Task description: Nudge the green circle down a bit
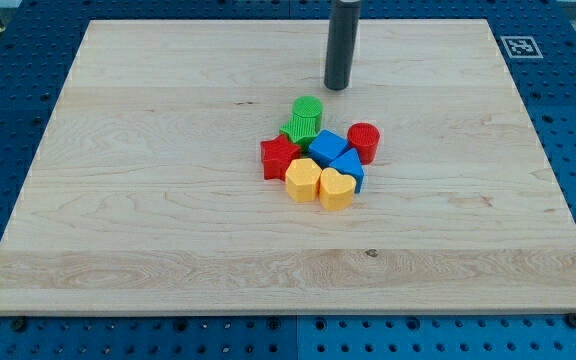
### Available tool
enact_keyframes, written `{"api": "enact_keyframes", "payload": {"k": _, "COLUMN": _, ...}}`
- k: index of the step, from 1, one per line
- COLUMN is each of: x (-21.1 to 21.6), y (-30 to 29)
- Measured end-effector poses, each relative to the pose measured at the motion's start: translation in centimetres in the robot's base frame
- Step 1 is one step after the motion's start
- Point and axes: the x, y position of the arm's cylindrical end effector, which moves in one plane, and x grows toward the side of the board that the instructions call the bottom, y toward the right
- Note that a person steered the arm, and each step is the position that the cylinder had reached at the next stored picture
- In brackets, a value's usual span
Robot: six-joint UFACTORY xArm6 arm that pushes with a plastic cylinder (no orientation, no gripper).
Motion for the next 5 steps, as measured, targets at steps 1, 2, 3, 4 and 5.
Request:
{"api": "enact_keyframes", "payload": {"k": 1, "x": -0.4, "y": -3.6}}
{"api": "enact_keyframes", "payload": {"k": 2, "x": -0.4, "y": -5.2}}
{"api": "enact_keyframes", "payload": {"k": 3, "x": -0.4, "y": -5.2}}
{"api": "enact_keyframes", "payload": {"k": 4, "x": -0.4, "y": -5.1}}
{"api": "enact_keyframes", "payload": {"k": 5, "x": -0.5, "y": -5.6}}
